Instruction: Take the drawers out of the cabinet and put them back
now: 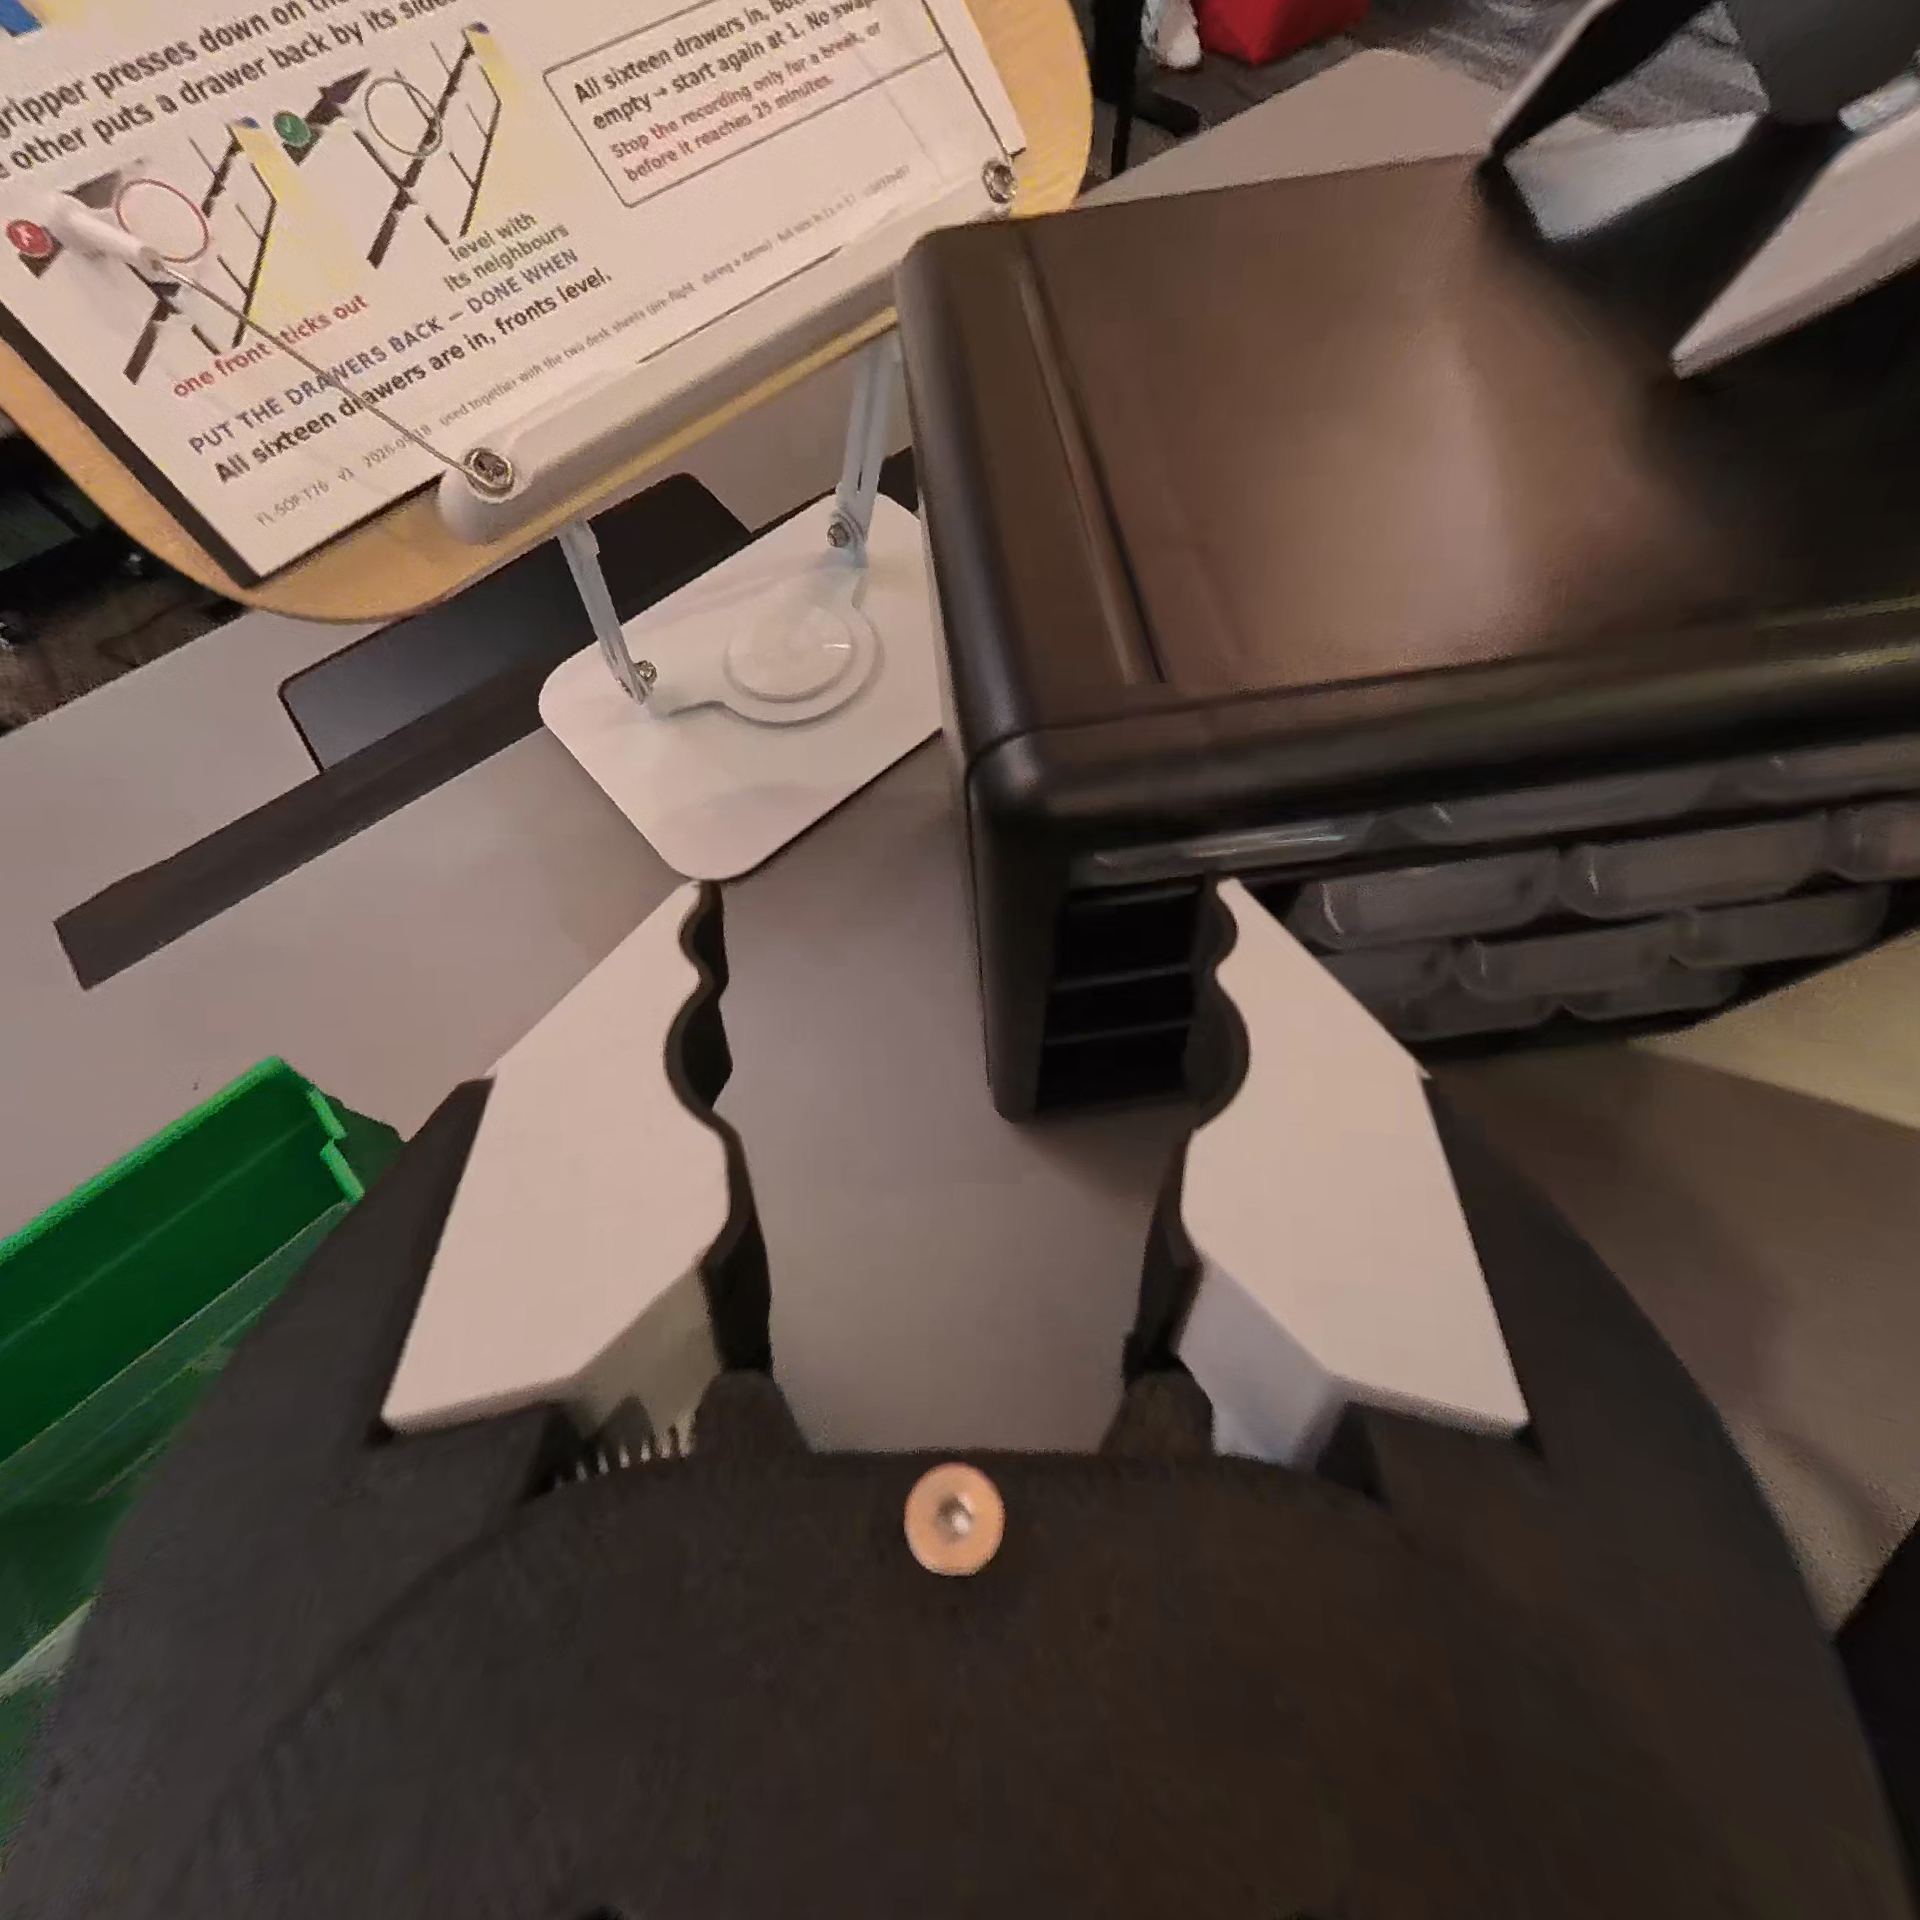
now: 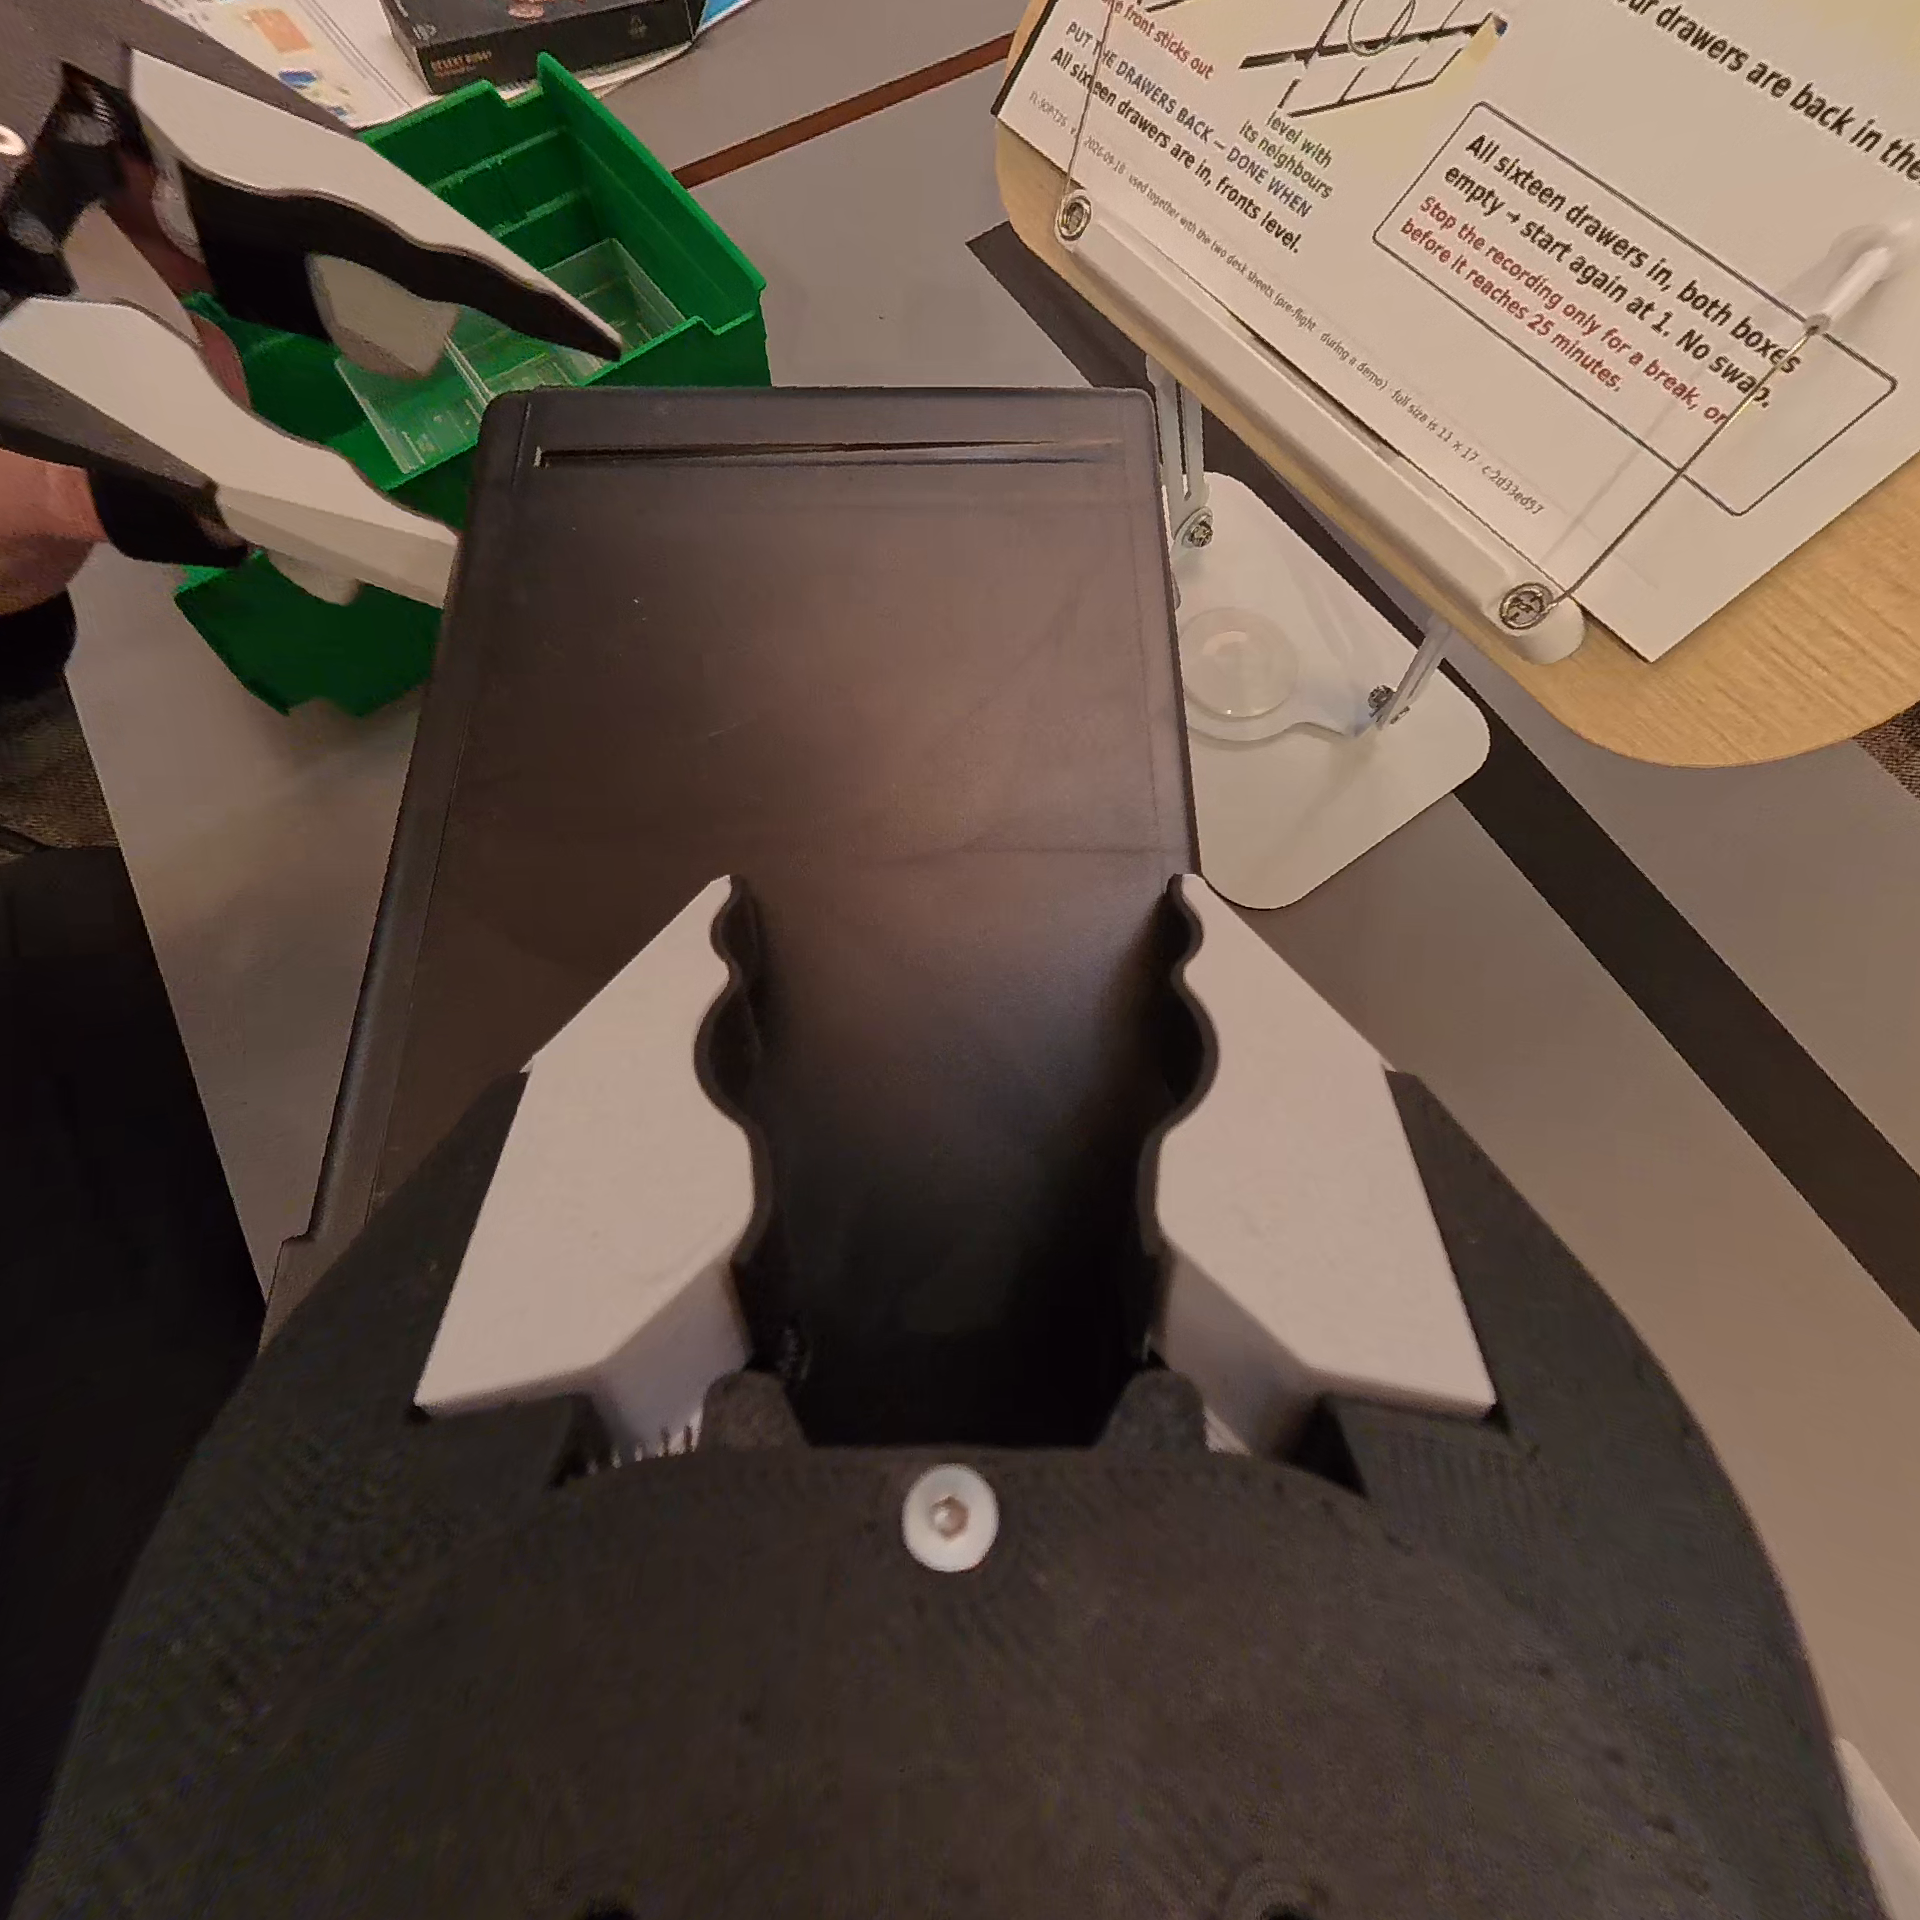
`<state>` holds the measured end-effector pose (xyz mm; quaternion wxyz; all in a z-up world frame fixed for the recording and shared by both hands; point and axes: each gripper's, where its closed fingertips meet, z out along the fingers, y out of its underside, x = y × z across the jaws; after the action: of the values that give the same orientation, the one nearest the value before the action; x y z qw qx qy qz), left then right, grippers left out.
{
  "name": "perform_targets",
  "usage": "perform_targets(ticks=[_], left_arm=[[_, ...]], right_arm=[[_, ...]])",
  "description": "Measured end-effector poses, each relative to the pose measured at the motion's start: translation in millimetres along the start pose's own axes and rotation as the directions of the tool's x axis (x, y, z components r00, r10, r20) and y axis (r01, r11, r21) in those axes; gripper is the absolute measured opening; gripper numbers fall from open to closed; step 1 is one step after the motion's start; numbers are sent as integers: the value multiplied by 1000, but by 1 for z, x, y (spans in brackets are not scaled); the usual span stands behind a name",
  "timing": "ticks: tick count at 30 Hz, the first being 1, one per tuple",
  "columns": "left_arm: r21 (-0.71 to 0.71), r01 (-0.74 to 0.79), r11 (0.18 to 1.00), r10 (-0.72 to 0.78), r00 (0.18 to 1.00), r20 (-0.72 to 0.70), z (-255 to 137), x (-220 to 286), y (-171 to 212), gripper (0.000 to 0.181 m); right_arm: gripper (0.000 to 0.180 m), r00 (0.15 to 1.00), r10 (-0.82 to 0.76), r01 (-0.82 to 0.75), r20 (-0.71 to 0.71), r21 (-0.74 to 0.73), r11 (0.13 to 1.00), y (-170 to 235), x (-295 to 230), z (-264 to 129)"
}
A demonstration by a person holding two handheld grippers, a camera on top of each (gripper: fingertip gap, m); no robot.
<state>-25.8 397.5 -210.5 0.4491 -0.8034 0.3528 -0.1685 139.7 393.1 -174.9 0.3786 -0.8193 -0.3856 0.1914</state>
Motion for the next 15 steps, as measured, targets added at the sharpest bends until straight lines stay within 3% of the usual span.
perform_targets(ticks=[5,9,12,15], left_arm=[[-73,38,997,-36,999,35,-2,-10,14,96],[-110,47,993,-29,987,156,-45,-47,36,85],[-167,174,971,-135,966,222,-85,-89,67,72],[-344,305,888,-219,938,268,-106,-117,123,78]], right_arm=[[78,1000,11,-11,-14,1,1000,0,2,0],[78,1000,11,-11,-14,1,1000,0,2,0],[78,1000,11,-11,-14,1,1000,0,2,0],[78,1000,11,-11,-14,2,1000,0,2,0]])
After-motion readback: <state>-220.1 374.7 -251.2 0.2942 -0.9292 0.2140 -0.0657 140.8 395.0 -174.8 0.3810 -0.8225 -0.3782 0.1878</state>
